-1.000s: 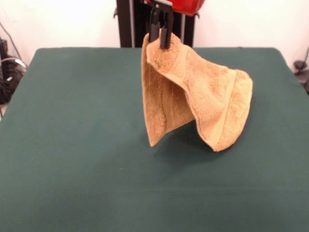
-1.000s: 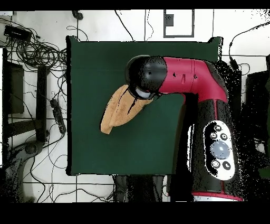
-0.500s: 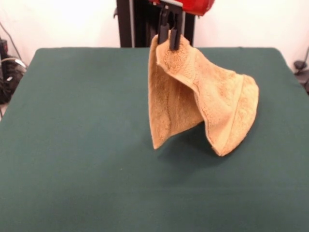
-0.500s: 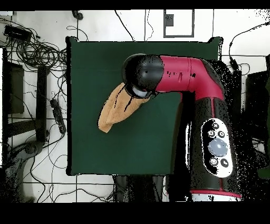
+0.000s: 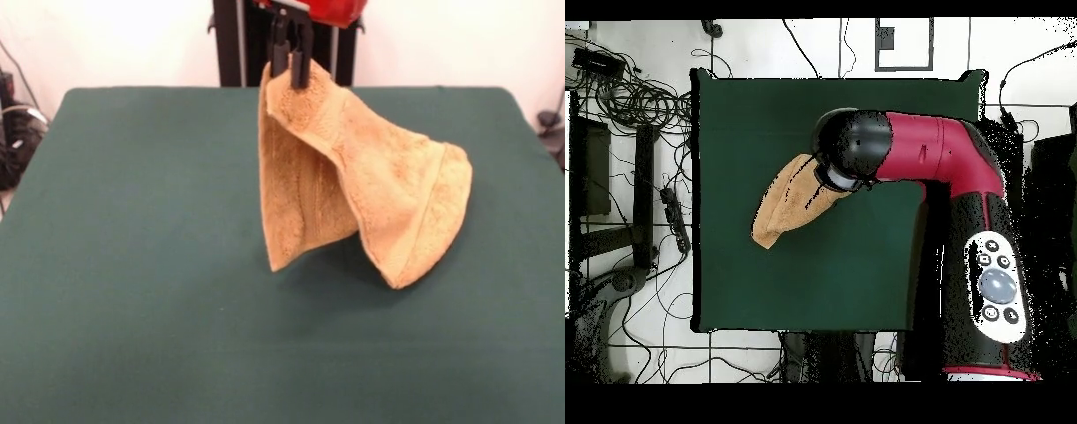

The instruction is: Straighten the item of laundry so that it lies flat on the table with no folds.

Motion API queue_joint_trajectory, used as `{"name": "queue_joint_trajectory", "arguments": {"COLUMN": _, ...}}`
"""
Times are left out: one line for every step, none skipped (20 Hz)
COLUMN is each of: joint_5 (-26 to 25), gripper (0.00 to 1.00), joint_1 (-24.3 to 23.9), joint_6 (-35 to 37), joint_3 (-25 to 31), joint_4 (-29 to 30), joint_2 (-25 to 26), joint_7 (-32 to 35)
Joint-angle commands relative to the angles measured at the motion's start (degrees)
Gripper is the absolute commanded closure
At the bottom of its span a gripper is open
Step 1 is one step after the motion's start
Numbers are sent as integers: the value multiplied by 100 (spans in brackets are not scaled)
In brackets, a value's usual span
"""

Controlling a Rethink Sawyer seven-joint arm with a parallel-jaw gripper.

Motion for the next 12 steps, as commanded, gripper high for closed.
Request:
{"name": "queue_joint_trajectory", "arguments": {"joint_5": -158, "gripper": 100, "joint_1": 284, "joint_6": -307, "joint_3": 636, "joint_4": 888, "joint_2": 103, "joint_7": -827}}
{"name": "queue_joint_trajectory", "arguments": {"joint_5": -167, "gripper": 100, "joint_1": 345, "joint_6": -314, "joint_3": 650, "joint_4": 756, "joint_2": 223, "joint_7": -741}}
{"name": "queue_joint_trajectory", "arguments": {"joint_5": -188, "gripper": 100, "joint_1": 421, "joint_6": -323, "joint_3": 656, "joint_4": 669, "joint_2": 307, "joint_7": -667}}
{"name": "queue_joint_trajectory", "arguments": {"joint_5": -208, "gripper": 100, "joint_1": 490, "joint_6": -361, "joint_3": 662, "joint_4": 524, "joint_2": 465, "joint_7": -581}}
{"name": "queue_joint_trajectory", "arguments": {"joint_5": -188, "gripper": 100, "joint_1": 525, "joint_6": -452, "joint_3": 688, "joint_4": 466, "joint_2": 589, "joint_7": -518}}
{"name": "queue_joint_trajectory", "arguments": {"joint_5": -194, "gripper": 100, "joint_1": 551, "joint_6": -513, "joint_3": 711, "joint_4": 336, "joint_2": 766, "joint_7": -495}}
{"name": "queue_joint_trajectory", "arguments": {"joint_5": -217, "gripper": 100, "joint_1": 574, "joint_6": -627, "joint_3": 716, "joint_4": 278, "joint_2": 882, "joint_7": -482}}
{"name": "queue_joint_trajectory", "arguments": {"joint_5": -231, "gripper": 100, "joint_1": 557, "joint_6": -714, "joint_3": 748, "joint_4": 177, "joint_2": 1042, "joint_7": -541}}
{"name": "queue_joint_trajectory", "arguments": {"joint_5": -211, "gripper": 100, "joint_1": 513, "joint_6": -835, "joint_3": 781, "joint_4": 160, "joint_2": 1161, "joint_7": -592}}
{"name": "queue_joint_trajectory", "arguments": {"joint_5": -213, "gripper": 100, "joint_1": 431, "joint_6": -942, "joint_3": 839, "joint_4": 78, "joint_2": 1319, "joint_7": -739}}
{"name": "queue_joint_trajectory", "arguments": {"joint_5": -216, "gripper": 100, "joint_1": 349, "joint_6": -1050, "joint_3": 896, "joint_4": -4, "joint_2": 1476, "joint_7": -886}}
{"name": "queue_joint_trajectory", "arguments": {"joint_5": -231, "gripper": 100, "joint_1": 256, "joint_6": -1178, "joint_3": 956, "joint_4": -30, "joint_2": 1601, "joint_7": -1035}}
